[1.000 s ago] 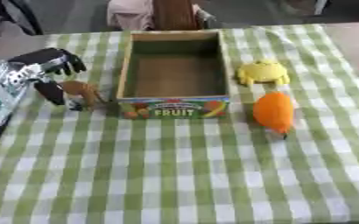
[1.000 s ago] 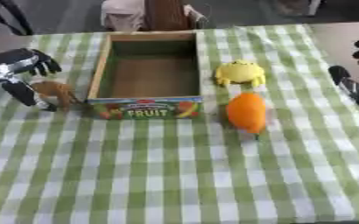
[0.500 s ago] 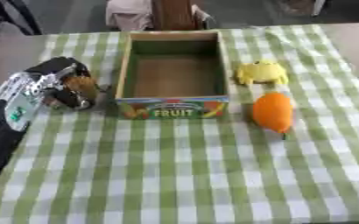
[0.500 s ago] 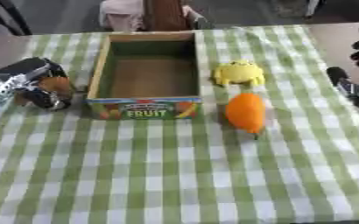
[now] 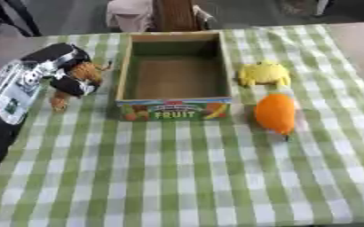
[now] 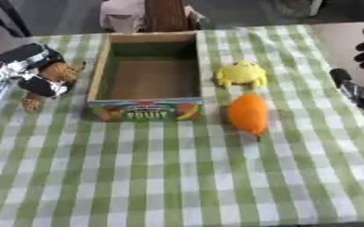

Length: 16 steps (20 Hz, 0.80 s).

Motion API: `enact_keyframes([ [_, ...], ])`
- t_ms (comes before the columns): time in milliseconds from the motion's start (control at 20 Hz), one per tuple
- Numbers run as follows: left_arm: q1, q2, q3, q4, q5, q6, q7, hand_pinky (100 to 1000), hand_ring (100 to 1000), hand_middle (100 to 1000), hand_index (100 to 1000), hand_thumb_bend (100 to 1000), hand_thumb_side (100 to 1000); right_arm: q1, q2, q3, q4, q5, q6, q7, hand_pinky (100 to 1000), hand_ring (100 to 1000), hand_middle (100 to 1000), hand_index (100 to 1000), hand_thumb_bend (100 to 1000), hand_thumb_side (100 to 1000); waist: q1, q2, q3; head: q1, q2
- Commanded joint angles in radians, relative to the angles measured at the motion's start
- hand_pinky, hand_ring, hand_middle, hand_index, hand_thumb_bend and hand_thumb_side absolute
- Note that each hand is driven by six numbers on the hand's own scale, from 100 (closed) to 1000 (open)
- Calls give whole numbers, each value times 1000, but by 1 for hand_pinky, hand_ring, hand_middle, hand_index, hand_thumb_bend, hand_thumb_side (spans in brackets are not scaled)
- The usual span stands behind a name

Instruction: Pick up objects on the table and place them in the box.

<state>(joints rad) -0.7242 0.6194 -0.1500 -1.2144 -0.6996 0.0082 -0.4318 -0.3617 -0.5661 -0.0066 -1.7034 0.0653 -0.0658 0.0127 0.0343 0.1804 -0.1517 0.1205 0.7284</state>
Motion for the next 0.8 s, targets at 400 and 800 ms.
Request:
enact_keyframes([
  [400,-205,-113,-25,-4,-65,-18,37,561,393,329,548,306,183,-10,-10,-2,-5,-7,-7,15,637,640,632,812,402,100,-12,-36,-16,4,-2],
  [800,-250,-286,-53,126,-143,-54,145,561,426,355,569,318,183,-39,6,18,-13,-14,-8,29,635,639,629,810,403,100,-18,-24,-65,27,-19],
])
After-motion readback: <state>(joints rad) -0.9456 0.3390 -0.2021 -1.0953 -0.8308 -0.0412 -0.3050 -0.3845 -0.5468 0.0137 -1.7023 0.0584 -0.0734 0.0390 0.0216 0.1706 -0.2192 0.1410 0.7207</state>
